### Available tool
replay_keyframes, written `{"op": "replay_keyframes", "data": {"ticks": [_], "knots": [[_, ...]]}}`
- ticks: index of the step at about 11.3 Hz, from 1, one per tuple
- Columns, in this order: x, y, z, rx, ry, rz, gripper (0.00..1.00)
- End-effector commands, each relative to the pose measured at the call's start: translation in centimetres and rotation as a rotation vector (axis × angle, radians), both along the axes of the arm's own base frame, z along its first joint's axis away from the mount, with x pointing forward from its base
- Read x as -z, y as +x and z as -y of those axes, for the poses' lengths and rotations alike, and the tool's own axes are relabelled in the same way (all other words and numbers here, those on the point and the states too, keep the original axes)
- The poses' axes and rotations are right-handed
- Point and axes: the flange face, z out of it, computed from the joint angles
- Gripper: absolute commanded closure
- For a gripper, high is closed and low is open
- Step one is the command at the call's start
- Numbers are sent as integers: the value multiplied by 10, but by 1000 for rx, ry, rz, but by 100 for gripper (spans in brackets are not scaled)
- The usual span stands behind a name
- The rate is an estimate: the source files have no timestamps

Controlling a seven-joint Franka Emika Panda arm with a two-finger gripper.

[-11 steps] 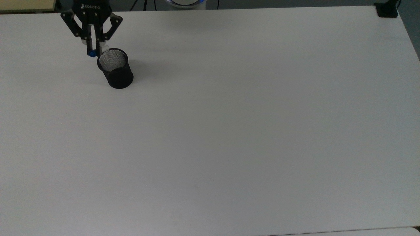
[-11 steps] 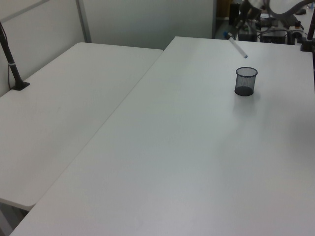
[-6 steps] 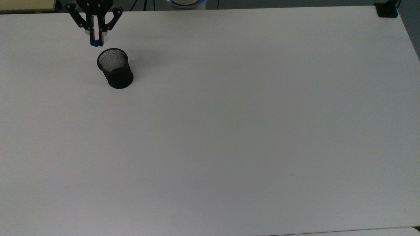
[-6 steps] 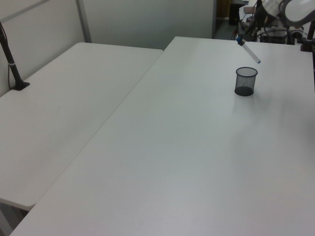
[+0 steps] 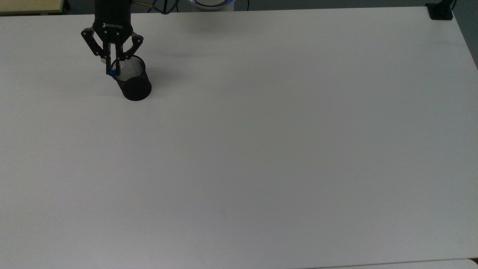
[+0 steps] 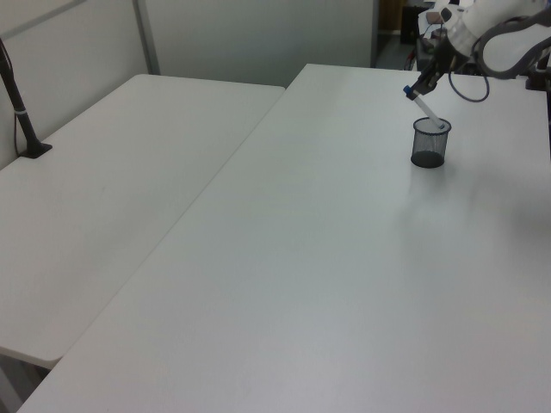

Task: Insert the marker

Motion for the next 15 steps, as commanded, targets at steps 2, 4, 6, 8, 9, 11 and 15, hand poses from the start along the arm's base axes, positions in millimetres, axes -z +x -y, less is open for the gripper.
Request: {"op": "replay_keyframes", "data": {"ticks": [2, 4, 6, 8, 9, 11, 15], "knots": [[2, 1, -2, 19, 15, 28, 77], [2, 1, -1, 39, 30, 32, 49], [1, 0, -1, 39, 31, 29, 28], [2, 1, -3, 43, 49, -1, 1], [-2, 1, -4, 62, 74, -19, 0], [-29, 15, -11, 121, 149, -72, 0], [-132, 42, -39, 205, 269, -331, 0]]}}
